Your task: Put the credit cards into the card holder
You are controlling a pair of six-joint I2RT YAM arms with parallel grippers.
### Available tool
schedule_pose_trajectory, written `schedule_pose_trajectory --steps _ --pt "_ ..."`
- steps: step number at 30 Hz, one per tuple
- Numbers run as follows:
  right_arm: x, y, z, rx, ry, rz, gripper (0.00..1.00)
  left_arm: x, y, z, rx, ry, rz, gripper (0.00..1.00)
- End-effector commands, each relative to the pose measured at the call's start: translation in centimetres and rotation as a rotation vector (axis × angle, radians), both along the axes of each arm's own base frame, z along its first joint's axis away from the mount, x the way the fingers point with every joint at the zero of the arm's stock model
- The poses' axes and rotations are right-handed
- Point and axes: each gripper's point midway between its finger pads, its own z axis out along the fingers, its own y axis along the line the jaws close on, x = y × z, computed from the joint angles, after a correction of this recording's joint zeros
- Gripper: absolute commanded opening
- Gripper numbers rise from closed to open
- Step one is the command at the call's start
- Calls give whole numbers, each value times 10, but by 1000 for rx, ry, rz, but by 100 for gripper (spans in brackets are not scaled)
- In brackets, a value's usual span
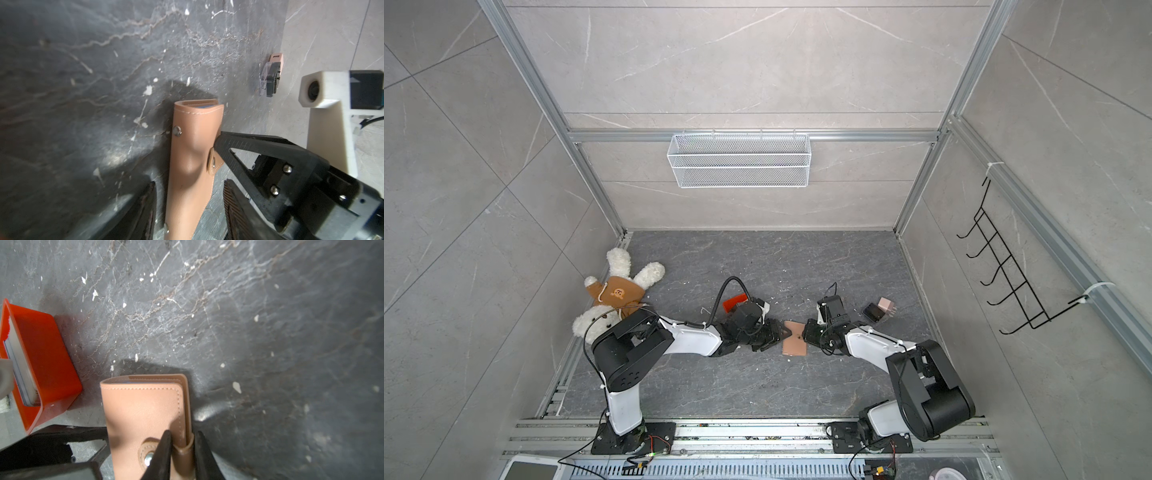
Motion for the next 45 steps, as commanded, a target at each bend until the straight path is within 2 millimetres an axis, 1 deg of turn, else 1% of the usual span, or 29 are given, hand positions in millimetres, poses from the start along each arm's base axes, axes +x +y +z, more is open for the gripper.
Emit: schedule_pose_trajectory --steps 1,8,12,17,26,29,35,39,45 --pt "-19 -8 -15 -29 68 -15 22 -8 -1 -4 15 0 -47 54" --pt "-23 -8 -20 -23 77 -13 22 -10 -12 4 -29 -25 -88 52" --pt "-23 -6 -19 -2 73 -17 22 -12 -18 8 -49 -31 -115 52" --pt "-24 -7 -19 -7 70 -21 22 -12 -22 13 -76 -48 -119 50" --pt "-24 -9 -18 -8 65 -27 22 -11 -26 36 -154 -107 -137 44" --pt "-24 -8 -17 -8 61 -27 22 -12 -26 40 -166 -120 -140 41" --pt "-25 -9 -15 -6 57 -34 23 -12 -27 40 -172 -124 -144 32" --pt "-25 -10 -11 -9 48 -34 23 -11 -28 42 -178 -133 -143 27" --pt "-22 -10 0 -5 27 -31 23 -12 -27 44 -169 -157 -146 19"
